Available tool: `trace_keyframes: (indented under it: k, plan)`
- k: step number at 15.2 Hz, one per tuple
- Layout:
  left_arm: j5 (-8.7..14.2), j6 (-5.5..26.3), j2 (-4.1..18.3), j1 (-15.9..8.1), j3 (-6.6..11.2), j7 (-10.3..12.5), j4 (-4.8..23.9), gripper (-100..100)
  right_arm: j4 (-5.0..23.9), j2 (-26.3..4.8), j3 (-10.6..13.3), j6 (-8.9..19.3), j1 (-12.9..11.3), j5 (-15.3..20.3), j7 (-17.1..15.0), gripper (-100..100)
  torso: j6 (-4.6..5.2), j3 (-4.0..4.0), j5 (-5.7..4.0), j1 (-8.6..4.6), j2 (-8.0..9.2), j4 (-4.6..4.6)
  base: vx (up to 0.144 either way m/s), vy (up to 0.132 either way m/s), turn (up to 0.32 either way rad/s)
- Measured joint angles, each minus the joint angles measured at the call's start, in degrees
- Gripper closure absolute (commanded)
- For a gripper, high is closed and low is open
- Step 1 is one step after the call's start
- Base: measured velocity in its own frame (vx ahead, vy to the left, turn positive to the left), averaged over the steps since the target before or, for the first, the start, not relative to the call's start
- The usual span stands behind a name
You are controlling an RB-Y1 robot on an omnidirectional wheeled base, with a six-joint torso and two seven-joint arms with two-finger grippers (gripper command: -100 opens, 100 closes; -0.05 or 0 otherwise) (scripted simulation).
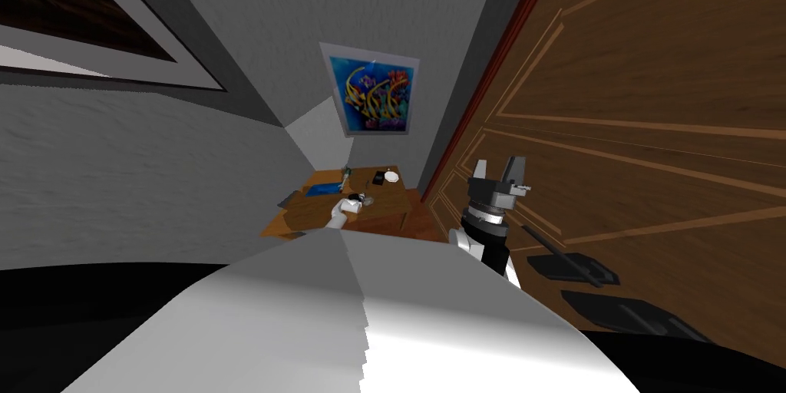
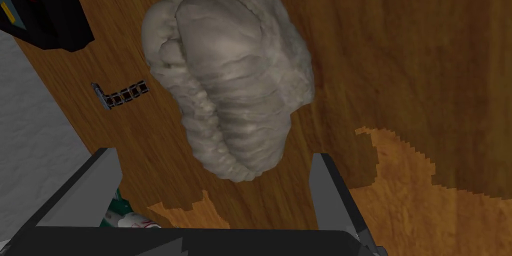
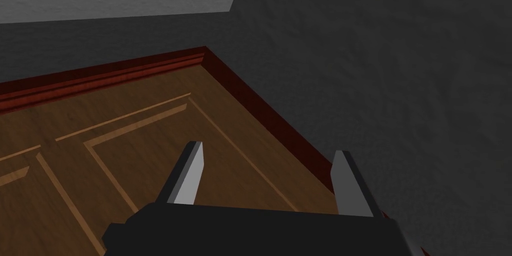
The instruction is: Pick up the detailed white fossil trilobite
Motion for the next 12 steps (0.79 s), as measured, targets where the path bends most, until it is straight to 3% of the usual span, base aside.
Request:
trace_keyframes:
  k: [2, 3, 8, 12]
  plan:
    - [-0.2, -1.4, -0.1, -0.2, 0.11, 0.0, 1.6, -100, 0.0, 0.0, 0.0, 0.0, 0.0, 0.0, 0.0, 0, 0.0, -0.04, 0.0, -0.02, -0.07, -0.02, 0.057, 0.002, -0.007]
    - [-0.2, -1.7, -0.2, -0.2, 0.12, 0.0, 1.8, 100, 0.0, 0.0, 0.0, 0.0, 0.0, 0.0, 0.0, 0, 0.0, -0.03, -0.01, -0.02, -0.04, -0.01, 0.013, 0.001, 0.007]
    - [-0.2, -1.8, -0.2, -0.2, 0.13, 0.1, 1.8, 100, 0.0, 0.0, 0.0, 0.0, 0.0, 0.0, 0.0, 0, 0.01, 0.09, -0.03, -0.05, 0.16, 0.04, -0.007, 0.0, 0.001]
    - [0.0, 0.8, 0.0, 0.0, -0.09, 0.1, -1.2, 100, 0.0, 0.0, 0.0, 0.0, 0.0, 0.0, 0.0, 0, -0.02, 0.31, -0.05, -0.1, 0.53, 0.12, -0.068, -0.006, 0.01]
